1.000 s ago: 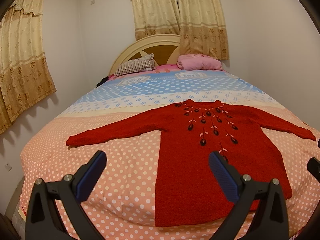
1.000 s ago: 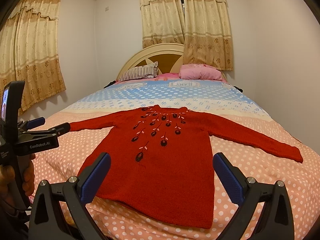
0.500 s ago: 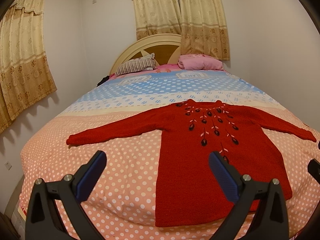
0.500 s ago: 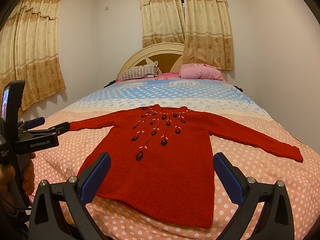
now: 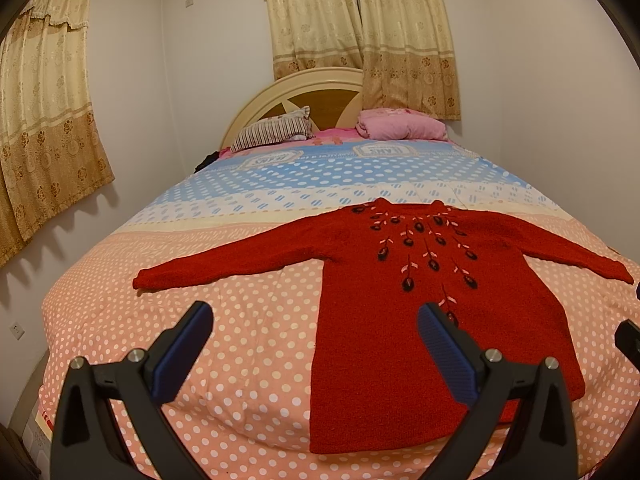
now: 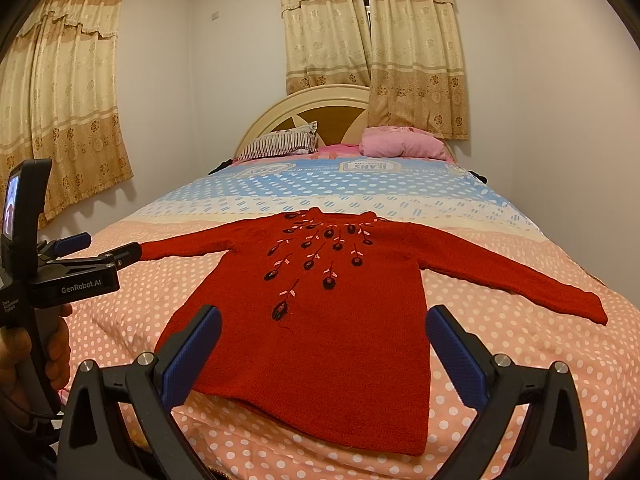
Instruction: Fold small clothes
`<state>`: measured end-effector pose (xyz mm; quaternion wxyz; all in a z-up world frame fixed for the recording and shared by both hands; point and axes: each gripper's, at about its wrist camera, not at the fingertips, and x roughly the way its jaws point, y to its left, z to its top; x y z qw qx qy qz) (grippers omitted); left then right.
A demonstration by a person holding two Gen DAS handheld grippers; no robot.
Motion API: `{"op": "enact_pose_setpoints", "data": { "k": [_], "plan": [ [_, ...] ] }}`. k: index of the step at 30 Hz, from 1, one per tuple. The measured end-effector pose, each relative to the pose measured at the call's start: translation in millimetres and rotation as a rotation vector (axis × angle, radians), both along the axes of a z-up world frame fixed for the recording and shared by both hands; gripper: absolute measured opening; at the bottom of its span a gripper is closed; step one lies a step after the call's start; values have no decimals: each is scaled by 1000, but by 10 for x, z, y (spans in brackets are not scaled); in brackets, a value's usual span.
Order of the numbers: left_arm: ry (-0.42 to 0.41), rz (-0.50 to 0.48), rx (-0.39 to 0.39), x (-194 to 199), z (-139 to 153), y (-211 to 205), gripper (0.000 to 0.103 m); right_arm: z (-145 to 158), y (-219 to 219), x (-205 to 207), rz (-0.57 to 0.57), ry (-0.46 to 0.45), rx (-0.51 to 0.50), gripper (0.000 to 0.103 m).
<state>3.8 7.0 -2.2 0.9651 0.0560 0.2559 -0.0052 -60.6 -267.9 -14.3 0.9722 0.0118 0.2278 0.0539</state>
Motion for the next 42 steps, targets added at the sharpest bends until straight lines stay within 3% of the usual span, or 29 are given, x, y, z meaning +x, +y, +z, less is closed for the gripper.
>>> {"op": "enact_pose_setpoints", "data": {
  "k": [32,42],
  "plan": [
    [-1,0,1,2,-4,2,103,19,-30,0,-2,-1,7,102],
    [24,-18,6,146,-131,-18,103,-19,-348,157,-43,18,44,102]
  ]
}}
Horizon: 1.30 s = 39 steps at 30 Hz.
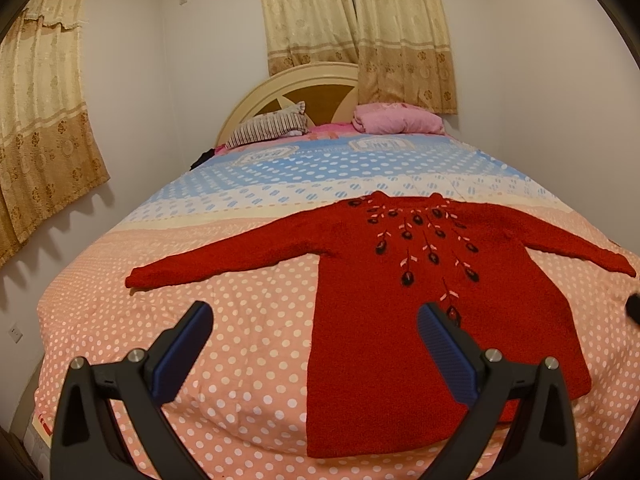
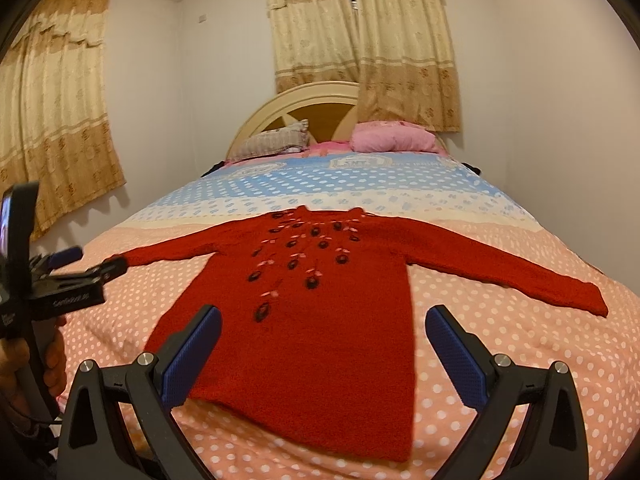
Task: Fold small clothes
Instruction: 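Grasp the cuff of the red cardigan sleeve with the right gripper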
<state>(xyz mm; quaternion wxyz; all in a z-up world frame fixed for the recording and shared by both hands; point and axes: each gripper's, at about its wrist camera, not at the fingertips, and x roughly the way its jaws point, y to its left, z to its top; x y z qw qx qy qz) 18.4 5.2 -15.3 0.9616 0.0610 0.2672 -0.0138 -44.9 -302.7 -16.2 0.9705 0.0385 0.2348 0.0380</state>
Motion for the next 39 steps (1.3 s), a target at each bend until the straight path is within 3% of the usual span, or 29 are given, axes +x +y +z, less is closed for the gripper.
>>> {"op": "enact_pose_setpoints", "data": {
  "k": [11,23,33,39],
  "plan": [
    [33,-18,60,420,-222,-157,103,-118,-928,280,-221,33,62,102],
    [105,-33,113,980,-502,-333,103,-330,-2195,579,-433,155,104,102],
    [149,-16,150,1362,-699,-325,103,-516,-3443,714,-625,256,213,102],
    [165,1,166,1572,-759,-298,103,-657,-3950,852,-697,314,241,97]
  ]
}}
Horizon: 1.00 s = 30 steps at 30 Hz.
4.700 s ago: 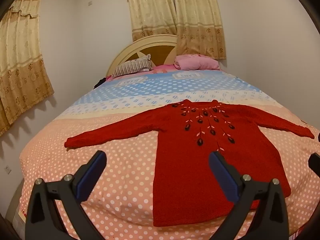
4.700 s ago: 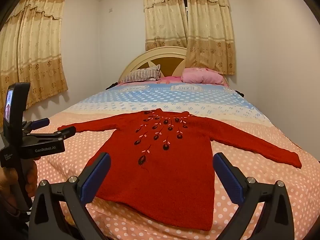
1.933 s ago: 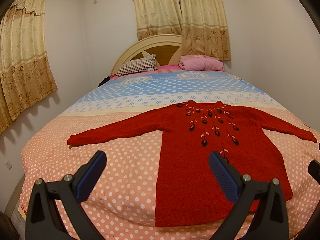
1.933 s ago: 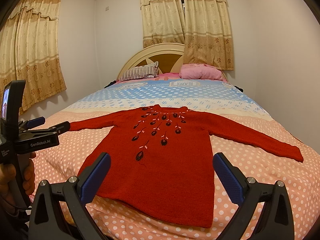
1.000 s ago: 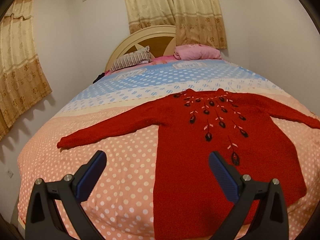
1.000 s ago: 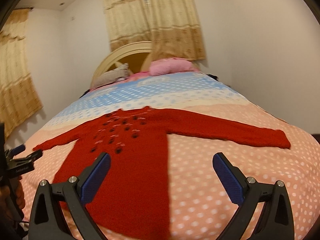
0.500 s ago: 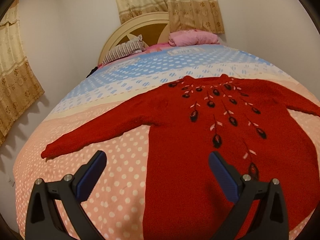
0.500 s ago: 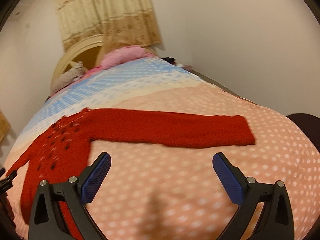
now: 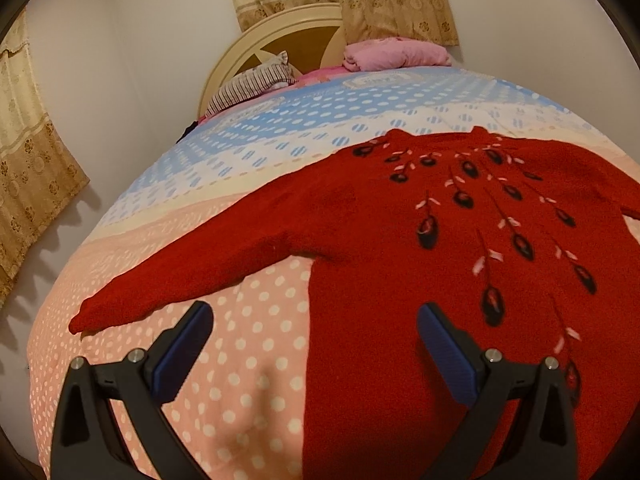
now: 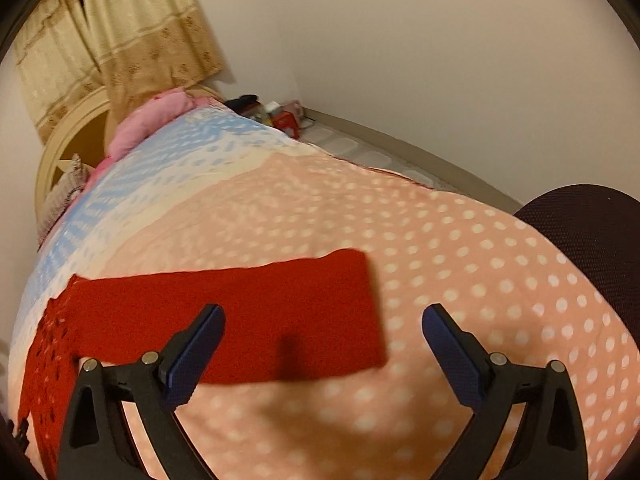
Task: Fold small clothes
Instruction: 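Grasp the cuff of the red cardigan sleeve with the right gripper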
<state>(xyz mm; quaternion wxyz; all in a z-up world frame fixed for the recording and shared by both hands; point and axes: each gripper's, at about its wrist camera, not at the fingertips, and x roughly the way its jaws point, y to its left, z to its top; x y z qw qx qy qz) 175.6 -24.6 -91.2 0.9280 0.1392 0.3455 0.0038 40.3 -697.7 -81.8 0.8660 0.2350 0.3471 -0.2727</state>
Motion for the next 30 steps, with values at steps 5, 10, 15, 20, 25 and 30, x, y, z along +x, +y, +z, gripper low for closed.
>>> {"op": "enact_pose_setpoints", "data": {
  "k": [5,10,15,20,25,30],
  "plan": [
    [13,21,9,165,-63,56,103,-149,-204,122,2,26,67,80],
    [21,37,11,294,-94,100,103,-296,-285,250,36,46,139,61],
    [38,60,-6,337,-137,211,103,-388,-226,341,85,57,170,25],
    [45,80,-25,328,-136,334,103,-172,-102,388,116,22,138,12],
    [30,87,-49,279,-72,419,103,262,124,457,165,-37,85,11],
    [20,91,-85,224,-27,518,103,778,487,605,240,-85,31,11]
  ]
}}
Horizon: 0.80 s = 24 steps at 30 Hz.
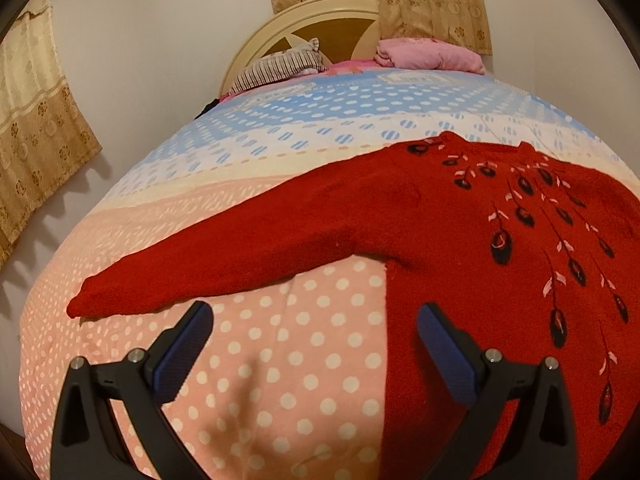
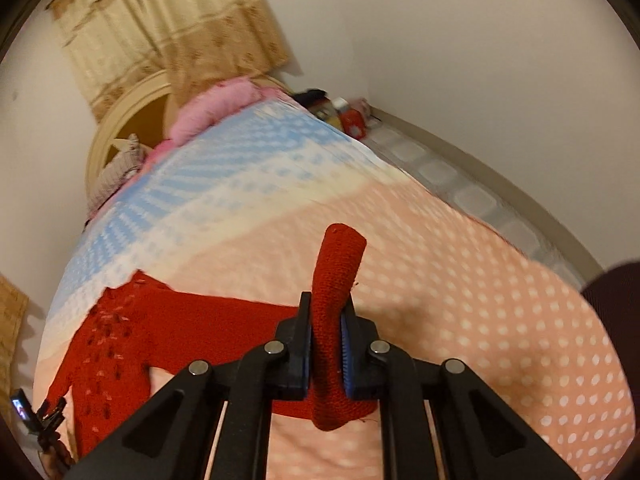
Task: Fold small clothes
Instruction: 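Grasp the cuff of the red cardigan sleeve with the right gripper, then lift the sleeve with the right gripper and fold it across the cardigan body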
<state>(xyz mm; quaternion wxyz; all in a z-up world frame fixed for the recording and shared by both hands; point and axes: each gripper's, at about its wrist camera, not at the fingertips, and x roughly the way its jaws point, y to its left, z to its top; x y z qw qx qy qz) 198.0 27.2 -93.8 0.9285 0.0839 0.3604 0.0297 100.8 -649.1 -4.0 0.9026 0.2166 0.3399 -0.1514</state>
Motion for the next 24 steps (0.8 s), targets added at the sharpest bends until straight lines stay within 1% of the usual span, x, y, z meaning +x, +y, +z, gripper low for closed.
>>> {"op": "enact_pose_setpoints", "data": {
  "k": [6,15,19,24],
  "plan": [
    [-3,6,-28,-40,-17,110,103,506,439,193,78,-57,-25,11],
    [-12,26,-56,-49,-37,286,103,1189,1347,555,218,-128,-100,10],
    [-15,29,-71,-62,-63,351,103,1405,1739,686,277,-157,-135,10],
    [-11,34,-94,-66,-100,420,103,1534,2212,930,342,-168,-154,10]
  ]
}}
